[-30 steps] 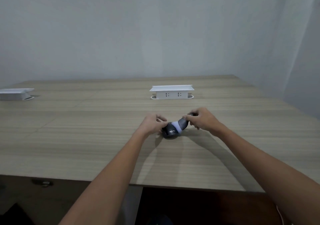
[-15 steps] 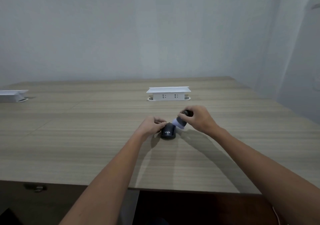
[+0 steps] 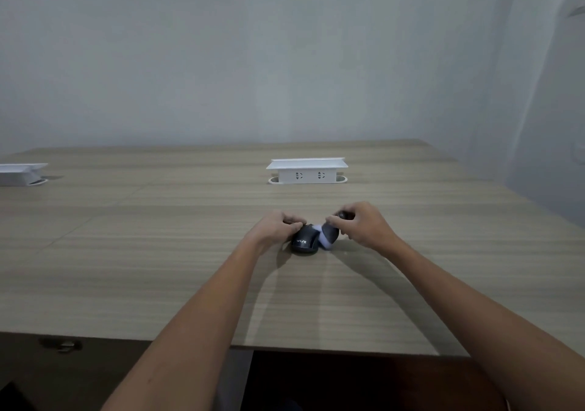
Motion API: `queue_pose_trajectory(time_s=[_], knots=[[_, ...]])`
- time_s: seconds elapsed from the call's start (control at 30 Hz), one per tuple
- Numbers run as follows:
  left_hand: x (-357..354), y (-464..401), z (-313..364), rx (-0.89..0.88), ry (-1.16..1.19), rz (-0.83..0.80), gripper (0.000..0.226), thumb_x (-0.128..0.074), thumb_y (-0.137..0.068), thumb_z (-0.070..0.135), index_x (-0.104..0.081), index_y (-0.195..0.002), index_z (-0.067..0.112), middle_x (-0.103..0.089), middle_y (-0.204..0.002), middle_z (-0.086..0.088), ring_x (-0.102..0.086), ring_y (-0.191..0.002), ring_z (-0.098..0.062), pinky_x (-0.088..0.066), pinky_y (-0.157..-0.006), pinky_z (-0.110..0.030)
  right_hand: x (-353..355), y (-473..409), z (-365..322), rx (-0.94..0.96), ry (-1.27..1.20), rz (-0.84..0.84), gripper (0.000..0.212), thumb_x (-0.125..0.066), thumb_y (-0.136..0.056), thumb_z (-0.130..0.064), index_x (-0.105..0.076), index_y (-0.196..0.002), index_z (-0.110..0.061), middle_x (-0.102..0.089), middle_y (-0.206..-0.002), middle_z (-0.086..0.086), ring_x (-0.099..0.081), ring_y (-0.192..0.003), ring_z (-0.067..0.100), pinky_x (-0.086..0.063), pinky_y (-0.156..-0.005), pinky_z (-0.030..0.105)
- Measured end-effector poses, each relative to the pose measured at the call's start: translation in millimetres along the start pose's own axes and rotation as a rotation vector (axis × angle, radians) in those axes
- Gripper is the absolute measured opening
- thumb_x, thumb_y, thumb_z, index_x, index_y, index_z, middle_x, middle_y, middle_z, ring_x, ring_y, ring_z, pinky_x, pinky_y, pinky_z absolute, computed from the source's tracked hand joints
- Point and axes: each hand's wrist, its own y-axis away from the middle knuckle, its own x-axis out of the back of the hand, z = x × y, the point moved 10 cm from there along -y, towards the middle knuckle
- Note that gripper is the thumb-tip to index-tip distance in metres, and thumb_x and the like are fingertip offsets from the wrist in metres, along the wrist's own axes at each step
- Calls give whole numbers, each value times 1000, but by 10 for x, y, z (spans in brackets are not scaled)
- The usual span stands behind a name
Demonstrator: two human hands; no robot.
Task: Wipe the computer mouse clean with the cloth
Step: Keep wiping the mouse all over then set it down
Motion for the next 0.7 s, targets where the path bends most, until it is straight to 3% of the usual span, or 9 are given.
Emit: queue_pose_trajectory(time_s=[0.1,0.17,0.27,0.33,0.43,0.53,0.6,0.7], knots=[[-17,5,22,-13,-14,-29,29,-58,-98,15,-69,-123,7,-71,-119,-12,-64,-103,-18,-51,-93,-26,43,15,-42,7,-17,-34,21,-70,-88,-25,-77,-82,-6,-69,-64,5,-54,-46,-1,-46,-50,18],[-58,18,11,-21,7,-51,28,-60,-97,21,-71,-121,10,-73,-119,-9,-66,-108,-19,-50,-98,-29,101,31,-84,11,-54,-29,23,-69,-89,-25,-76,-81,-4,-64,-59,0,-50,-39,0,-40,-44,14],[-105,30,17,-49,22,-64,27,-61,-97,24,-73,-118,12,-75,-116,-5,-67,-113,-19,-50,-99,-29,36,97,-141,28,-148,-121,22,-70,-89,-28,-77,-82,-8,-62,-56,-1,-49,-43,6,-40,-45,19],[-116,31,37,-67,20,-63,28,-60,-97,24,-73,-118,12,-75,-116,-4,-67,-112,-17,-50,-97,-27,-73,133,-151,60,-84,-192,21,-70,-89,-30,-78,-83,-12,-62,-57,2,-50,-47,6,-41,-48,21],[-130,37,37,-66,36,-63,29,-61,-97,24,-72,-120,11,-74,-118,-7,-67,-110,-19,-51,-100,-34,21,70,-94,102,121,-45,17,-71,-86,-26,-79,-82,-12,-69,-65,2,-55,-58,6,-41,-58,20],[-125,42,11,-58,52,-60,29,-62,-96,26,-73,-119,12,-74,-118,-11,-65,-100,-19,-49,-101,-48,153,88,-146,134,159,90,16,-70,-85,-23,-79,-80,-11,-70,-67,-5,-60,-64,8,-37,-56,10],[-110,36,0,-60,56,-56,26,-64,-94,29,-75,-114,15,-75,-114,-14,-63,-95,-24,-49,-93,-52,65,137,-275,190,110,31,15,-70,-85,-26,-79,-82,-15,-72,-68,-6,-62,-62,6,-40,-56,11],[-119,46,28,-75,36,-61,25,-63,-94,28,-76,-112,15,-76,-113,-12,-63,-95,-23,-49,-89,-44,-166,176,-348,219,138,-109,15,-70,-86,-30,-79,-83,-18,-70,-67,-4,-59,-60,6,-40,-56,15]])
